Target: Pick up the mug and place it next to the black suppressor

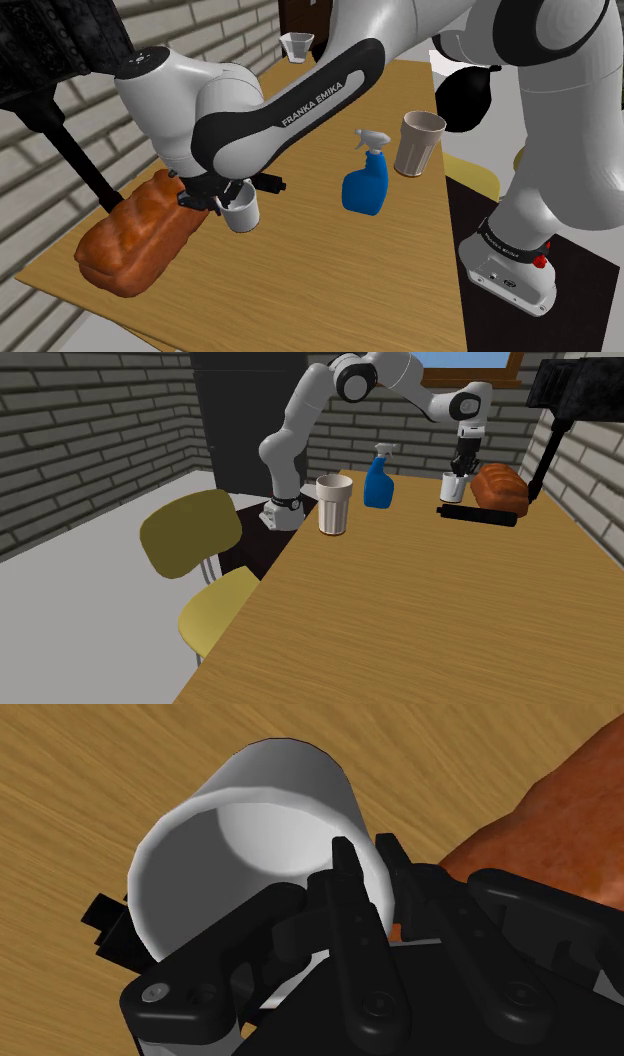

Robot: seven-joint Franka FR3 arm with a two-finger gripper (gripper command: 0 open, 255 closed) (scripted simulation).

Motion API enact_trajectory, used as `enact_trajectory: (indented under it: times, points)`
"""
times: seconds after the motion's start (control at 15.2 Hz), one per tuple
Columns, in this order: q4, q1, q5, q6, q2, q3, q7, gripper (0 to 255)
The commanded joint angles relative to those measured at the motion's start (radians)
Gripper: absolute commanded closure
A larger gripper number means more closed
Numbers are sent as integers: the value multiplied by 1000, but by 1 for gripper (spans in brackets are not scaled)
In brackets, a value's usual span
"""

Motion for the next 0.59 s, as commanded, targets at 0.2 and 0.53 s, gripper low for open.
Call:
enact_trajectory:
  times: [0.2, 0.53]
  points:
    - [0, 0, 0, 0, 0, 0, 0, 0]
    - [15, 2, 8, -26, -12, 5, -5, 0]
